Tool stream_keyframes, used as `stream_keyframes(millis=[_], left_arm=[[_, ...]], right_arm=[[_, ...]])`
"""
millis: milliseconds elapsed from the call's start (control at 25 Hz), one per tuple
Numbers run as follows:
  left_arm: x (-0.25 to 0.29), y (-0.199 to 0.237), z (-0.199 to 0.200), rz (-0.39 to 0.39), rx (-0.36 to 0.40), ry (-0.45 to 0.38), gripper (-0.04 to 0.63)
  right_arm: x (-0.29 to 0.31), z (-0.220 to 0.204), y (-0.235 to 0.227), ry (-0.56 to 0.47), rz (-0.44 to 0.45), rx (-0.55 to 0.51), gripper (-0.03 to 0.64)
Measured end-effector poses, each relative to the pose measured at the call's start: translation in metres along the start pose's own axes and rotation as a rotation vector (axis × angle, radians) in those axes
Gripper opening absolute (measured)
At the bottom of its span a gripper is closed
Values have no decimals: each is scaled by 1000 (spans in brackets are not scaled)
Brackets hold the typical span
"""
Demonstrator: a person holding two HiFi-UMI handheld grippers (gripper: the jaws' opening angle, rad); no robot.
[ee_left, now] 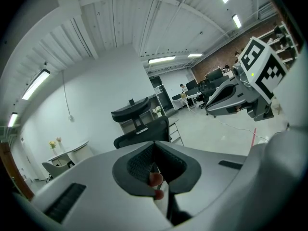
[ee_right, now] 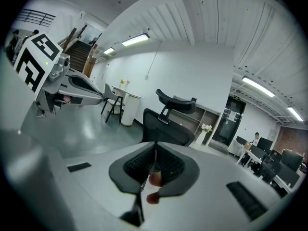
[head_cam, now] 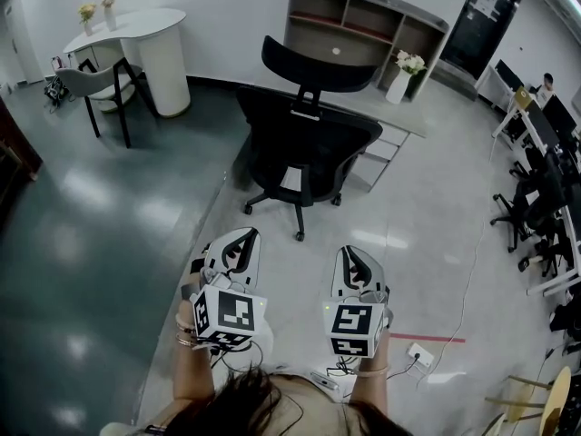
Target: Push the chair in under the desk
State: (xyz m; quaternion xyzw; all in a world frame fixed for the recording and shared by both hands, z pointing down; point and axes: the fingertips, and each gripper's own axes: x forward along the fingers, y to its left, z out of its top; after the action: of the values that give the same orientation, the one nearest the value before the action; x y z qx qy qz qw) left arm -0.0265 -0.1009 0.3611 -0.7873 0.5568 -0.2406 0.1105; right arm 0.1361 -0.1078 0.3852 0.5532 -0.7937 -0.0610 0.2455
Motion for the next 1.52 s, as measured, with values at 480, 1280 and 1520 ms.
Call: stream_keyframes(millis=[480,1280,1520], left_arm=[[-31,-30,18,-10,70,6,12],[-61,-65,18,-45,113,11,13],[-74,-75,6,-30,105,27,12]], right_arm=[[-37,-11,-7,-19,-1,27,32],[-79,-28,1,-38,-22,32,31],[-95,-46,8,-26,-15,25,31]])
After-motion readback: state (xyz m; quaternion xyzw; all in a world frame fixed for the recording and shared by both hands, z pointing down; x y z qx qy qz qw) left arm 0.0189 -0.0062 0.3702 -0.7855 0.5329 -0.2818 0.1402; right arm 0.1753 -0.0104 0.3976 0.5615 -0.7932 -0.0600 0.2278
